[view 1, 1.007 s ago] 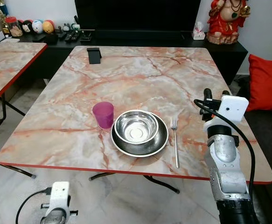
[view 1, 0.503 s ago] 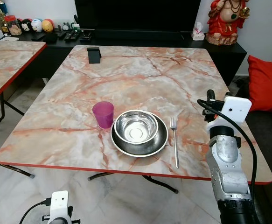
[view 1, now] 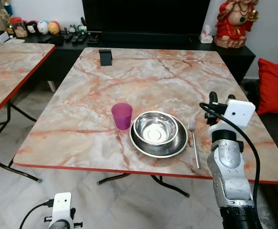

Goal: Setting the table

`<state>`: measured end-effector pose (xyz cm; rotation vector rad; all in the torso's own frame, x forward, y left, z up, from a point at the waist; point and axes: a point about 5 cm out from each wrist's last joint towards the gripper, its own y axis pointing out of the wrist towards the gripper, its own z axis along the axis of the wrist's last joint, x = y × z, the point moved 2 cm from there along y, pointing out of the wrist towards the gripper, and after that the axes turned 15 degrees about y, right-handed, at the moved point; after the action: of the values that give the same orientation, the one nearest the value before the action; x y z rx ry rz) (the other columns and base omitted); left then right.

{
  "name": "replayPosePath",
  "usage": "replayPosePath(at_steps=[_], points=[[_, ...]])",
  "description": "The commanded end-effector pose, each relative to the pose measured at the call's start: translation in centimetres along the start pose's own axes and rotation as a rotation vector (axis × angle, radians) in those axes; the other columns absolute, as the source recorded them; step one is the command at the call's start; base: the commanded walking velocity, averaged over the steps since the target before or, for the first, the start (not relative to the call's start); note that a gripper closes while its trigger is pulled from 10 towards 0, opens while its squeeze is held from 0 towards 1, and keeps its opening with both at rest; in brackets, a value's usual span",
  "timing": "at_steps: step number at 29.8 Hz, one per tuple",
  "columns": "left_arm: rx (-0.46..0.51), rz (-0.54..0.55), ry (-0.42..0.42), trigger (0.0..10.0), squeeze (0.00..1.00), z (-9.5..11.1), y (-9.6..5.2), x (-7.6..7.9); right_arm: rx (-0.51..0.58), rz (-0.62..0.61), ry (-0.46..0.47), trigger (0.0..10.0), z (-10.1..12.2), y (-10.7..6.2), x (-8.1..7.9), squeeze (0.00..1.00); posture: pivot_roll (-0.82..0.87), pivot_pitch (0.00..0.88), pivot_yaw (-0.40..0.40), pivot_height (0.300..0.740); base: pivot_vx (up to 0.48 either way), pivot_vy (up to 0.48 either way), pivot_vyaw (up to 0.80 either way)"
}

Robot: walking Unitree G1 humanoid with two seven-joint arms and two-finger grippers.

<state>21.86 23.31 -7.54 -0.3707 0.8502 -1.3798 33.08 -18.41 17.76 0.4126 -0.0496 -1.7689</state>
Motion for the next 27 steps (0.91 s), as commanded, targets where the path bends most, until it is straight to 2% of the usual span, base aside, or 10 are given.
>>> replayPosePath(at_steps=[1,27], points=[[-0.002,-0.002,0.028,10.0,0.00,0.0,0.0,0.0,0.026,-0.002,-0.002,10.0,0.6,-0.1,0.0,0.00,-0.03,0.000,-0.007,0.740,0.000,0.304,0.00],[0.015,0.000,0.039,10.0,0.00,0.7,0.2,0.0,0.036,0.034,-0.008,10.0,0.7,0.2,-1.1,0.00,-0.03,0.000,-0.004,0.740,0.000,0.299,0.00]])
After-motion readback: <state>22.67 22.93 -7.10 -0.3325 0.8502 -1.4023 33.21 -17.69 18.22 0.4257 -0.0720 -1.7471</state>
